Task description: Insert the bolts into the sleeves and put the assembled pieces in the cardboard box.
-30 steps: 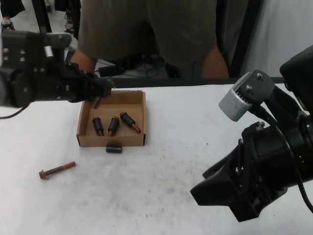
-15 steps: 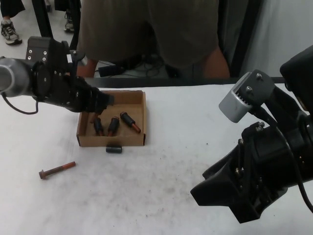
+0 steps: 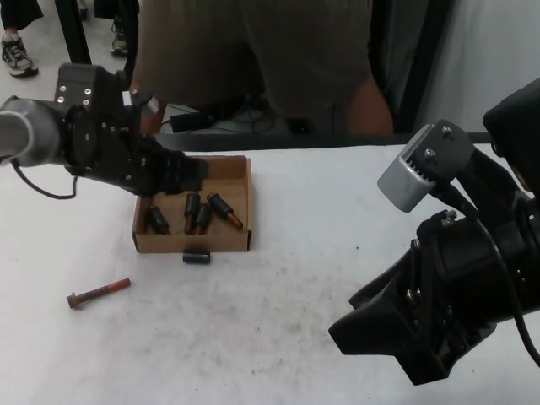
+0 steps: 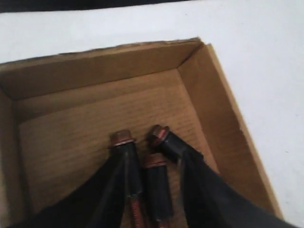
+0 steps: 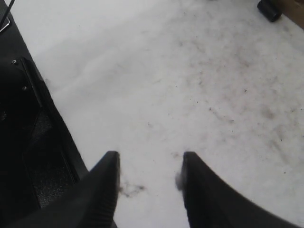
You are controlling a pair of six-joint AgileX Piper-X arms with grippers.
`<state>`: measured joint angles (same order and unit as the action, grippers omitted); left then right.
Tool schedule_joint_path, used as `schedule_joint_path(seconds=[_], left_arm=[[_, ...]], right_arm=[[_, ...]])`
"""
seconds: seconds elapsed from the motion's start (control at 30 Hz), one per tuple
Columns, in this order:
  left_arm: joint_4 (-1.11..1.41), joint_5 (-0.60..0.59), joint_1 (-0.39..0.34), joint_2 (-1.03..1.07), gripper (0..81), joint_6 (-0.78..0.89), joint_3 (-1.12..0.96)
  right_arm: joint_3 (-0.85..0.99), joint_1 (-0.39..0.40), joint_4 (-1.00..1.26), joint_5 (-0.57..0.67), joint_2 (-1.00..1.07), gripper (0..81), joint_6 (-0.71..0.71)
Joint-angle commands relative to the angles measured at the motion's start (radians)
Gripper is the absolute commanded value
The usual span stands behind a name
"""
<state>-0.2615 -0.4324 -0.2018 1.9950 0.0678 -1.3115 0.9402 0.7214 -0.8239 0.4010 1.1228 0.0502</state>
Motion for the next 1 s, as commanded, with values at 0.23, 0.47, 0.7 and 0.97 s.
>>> schedule_joint_path(seconds=[0.23,0.47,0.7,0.97], left_arm=[[-0.378,-0.001,-0.033,-0.245,16.4,-0.12,-0.008],[-0.538,0.05,-0.016,-0.472,13.2,-0.194,0.006],[-0.551,0.072,-0.009,-0.773,13.2,-0.134,0.191],[-0.644,0.072,-0.009,-1.212,13.2,-0.126,0.484]], right_arm=[[0.012,-0.006,0.006,0.005,-0.012,40.0,-0.033],[0.012,-0.006,0.006,0.005,-0.012,40.0,-0.033],[0.012,-0.006,-0.017,0.008,-0.012,40.0,-0.033],[0.012,-0.006,-0.025,0.008,-0.012,40.0,-0.021]])
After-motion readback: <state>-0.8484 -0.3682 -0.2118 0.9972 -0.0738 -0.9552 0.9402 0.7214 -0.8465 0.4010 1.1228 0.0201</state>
